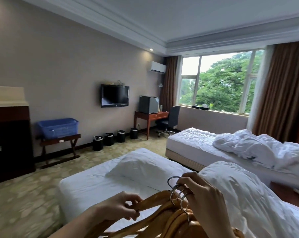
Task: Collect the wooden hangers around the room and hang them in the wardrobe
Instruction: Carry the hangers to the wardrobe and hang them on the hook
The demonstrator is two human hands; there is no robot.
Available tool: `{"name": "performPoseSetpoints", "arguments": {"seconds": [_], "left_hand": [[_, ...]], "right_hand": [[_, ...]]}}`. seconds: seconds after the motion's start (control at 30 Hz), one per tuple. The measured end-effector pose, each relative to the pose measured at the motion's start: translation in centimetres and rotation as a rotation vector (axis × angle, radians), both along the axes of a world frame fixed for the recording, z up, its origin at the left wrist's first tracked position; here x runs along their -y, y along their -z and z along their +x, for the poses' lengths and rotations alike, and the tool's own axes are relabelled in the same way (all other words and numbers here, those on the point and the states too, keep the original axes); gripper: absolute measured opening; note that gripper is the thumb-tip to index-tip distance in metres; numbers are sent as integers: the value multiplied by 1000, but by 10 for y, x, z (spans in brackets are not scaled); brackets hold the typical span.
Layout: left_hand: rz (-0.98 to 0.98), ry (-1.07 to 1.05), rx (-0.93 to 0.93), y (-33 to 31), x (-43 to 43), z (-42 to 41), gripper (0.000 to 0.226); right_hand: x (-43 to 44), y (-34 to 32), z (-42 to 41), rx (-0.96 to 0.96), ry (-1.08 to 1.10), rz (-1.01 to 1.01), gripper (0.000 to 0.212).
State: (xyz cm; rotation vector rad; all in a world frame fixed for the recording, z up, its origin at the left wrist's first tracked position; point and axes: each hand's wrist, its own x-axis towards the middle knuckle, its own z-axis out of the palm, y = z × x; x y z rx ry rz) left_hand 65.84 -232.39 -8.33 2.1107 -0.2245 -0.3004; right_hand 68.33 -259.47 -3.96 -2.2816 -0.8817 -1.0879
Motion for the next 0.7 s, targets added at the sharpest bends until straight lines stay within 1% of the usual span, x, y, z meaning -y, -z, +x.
{"name": "performPoseSetpoints", "arguments": {"seconds": [0.07,0.2,0.3,0.43,0.47,0.57,0.6,0.7], "left_hand": [[76,6,12,-6,-20,1,18],[257,35,3,-22,-61,2,13],[291,37,-32,-26,-94,1,24],[335,-1,-8,-27,-139,-1,39],[327,-18,-8,-26,-151,-2,43],[230,-97,18,-28,-182,-5,68],[178,-122,47,-30,-190,-6,69],[61,-176,145,-42,-208,-8,64]], "right_hand": [[-22,-1,7,23,-39,9,20],[-71,-1,19,4,-157,35,43],[-108,-2,24,15,-220,20,44],[-157,-4,27,2,-253,-21,41],[-169,-5,28,0,-261,-32,41],[-207,-5,31,-1,-288,-51,43],[-220,-5,33,-9,-298,-53,42],[-262,-1,41,-51,-354,-62,43]]}}
